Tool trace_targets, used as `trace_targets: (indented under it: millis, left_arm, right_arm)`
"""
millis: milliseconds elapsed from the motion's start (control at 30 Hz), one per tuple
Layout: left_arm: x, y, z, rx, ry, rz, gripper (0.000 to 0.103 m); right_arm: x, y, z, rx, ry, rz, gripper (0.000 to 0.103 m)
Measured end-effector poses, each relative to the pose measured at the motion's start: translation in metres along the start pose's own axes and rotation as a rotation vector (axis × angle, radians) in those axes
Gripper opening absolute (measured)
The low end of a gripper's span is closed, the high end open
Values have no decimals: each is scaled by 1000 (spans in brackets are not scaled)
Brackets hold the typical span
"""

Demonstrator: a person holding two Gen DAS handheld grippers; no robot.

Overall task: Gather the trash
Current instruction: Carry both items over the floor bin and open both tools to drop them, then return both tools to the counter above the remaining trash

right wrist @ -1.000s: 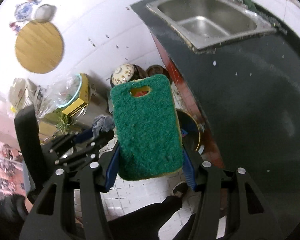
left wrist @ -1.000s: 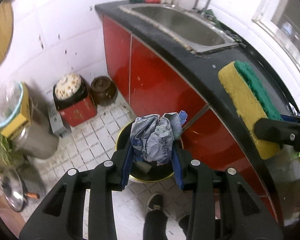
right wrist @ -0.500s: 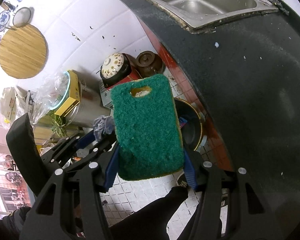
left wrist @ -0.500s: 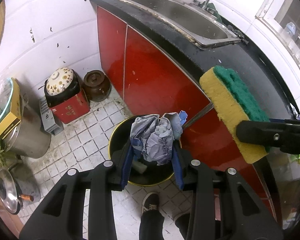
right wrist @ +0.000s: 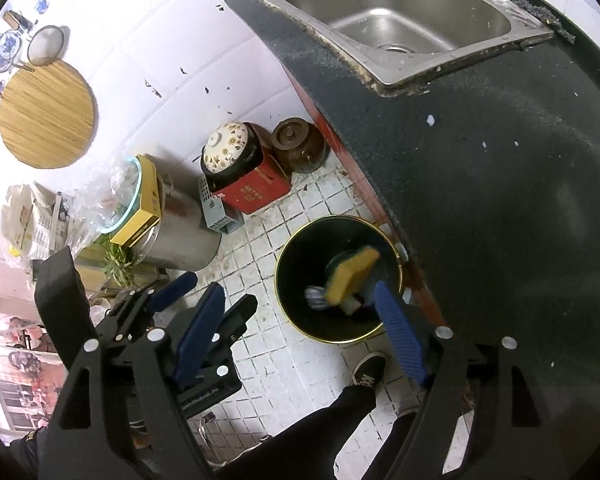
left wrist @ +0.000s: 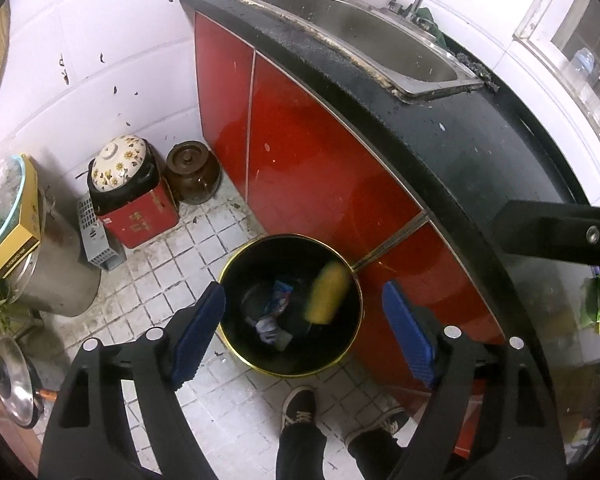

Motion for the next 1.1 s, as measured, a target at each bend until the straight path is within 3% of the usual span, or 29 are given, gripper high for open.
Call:
trace_targets:
  millis: [233, 367, 467, 633, 767, 967, 1100]
  left_arm:
    - [0, 9, -8, -16, -17, -4, 85]
    - [-7, 24, -33, -18, -69, -30, 89]
    - [-15, 36, -72, 32, -127, -52, 90]
    - [-23, 44, -172, 155, -299, -51, 90]
    - [-16, 49, -273, 276, -471, -42, 90]
    - [23, 66, -425, 455, -698, -5, 90]
    - [53, 75, -490, 498, -809, 2, 90]
  right_arm:
    - [4, 22, -12, 7, -14, -41, 78]
    - [13, 63, -37, 38, -32, -129, 79]
    - [27, 110, -73, 83, -79, -226, 79]
    - [66, 187, -157, 218, -228, -368, 80]
    - [120, 253, -236, 342, -403, -468, 80]
    - [220, 331, -334, 479, -615, -564, 80]
    - [285, 358, -379, 531, -709, -588, 80]
Point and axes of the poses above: each gripper's, at about its wrist camera, not at the fingertips, and y roughly against the way its jaws point, z to its left, x to its underside, the point moved 6 cm from there along -y, roughly the way its jaws point, and after that the axes turned 3 degrees about -y, right-handed, at the moved point
